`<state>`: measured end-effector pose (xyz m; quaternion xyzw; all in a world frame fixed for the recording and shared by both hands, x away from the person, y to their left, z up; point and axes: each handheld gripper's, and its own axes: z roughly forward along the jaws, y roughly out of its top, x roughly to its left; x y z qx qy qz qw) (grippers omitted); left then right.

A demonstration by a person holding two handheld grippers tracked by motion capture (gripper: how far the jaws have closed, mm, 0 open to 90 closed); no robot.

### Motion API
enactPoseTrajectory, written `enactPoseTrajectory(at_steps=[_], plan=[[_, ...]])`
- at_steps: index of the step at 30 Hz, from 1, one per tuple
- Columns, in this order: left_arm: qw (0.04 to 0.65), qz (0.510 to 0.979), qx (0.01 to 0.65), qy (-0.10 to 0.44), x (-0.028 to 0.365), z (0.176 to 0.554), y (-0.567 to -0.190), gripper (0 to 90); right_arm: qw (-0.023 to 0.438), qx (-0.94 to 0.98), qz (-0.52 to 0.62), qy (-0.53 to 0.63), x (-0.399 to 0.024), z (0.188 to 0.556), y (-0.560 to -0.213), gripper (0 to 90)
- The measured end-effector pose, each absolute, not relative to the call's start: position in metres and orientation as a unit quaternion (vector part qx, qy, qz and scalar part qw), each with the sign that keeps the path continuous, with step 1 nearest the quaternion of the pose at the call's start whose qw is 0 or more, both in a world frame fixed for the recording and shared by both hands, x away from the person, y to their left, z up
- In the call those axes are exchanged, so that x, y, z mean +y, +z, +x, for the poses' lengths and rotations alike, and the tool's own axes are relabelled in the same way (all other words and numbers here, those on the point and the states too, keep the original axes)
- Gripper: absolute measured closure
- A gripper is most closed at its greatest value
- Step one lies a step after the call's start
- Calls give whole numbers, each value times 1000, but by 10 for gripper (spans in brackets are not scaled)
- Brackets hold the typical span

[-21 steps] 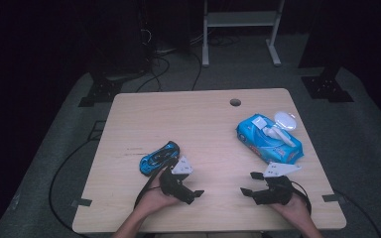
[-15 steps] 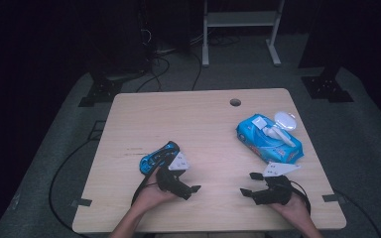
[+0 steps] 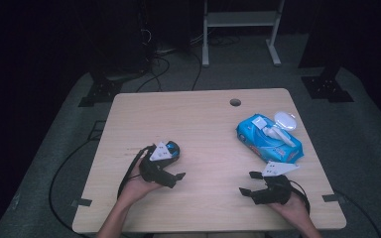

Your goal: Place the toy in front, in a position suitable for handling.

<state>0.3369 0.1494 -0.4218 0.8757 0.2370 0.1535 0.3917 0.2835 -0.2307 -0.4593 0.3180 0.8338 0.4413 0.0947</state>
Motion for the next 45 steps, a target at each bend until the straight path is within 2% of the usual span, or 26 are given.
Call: enactPoseTrajectory(at_steps=[6, 15, 26, 28, 35, 45], plan=[[379, 871, 256, 181, 176, 346, -415, 46, 93, 835, 315, 441, -230, 283, -460, 244], [369, 862, 297, 179, 200, 364, -424, 46, 90, 839, 311, 438, -228, 283, -460, 244], [371, 864, 297, 167, 205, 378, -434, 63, 90, 840, 309, 438, -226, 282, -459, 245], [335, 883, 284, 162, 202, 383, -433, 63, 87, 840, 311, 437, -226, 283, -458, 244], [297, 908, 258, 142, 192, 395, -445, 63, 85, 842, 309, 434, -224, 283, -458, 245], [286, 911, 271, 118, 194, 402, -457, 63, 81, 846, 304, 431, -222, 281, -459, 245]])
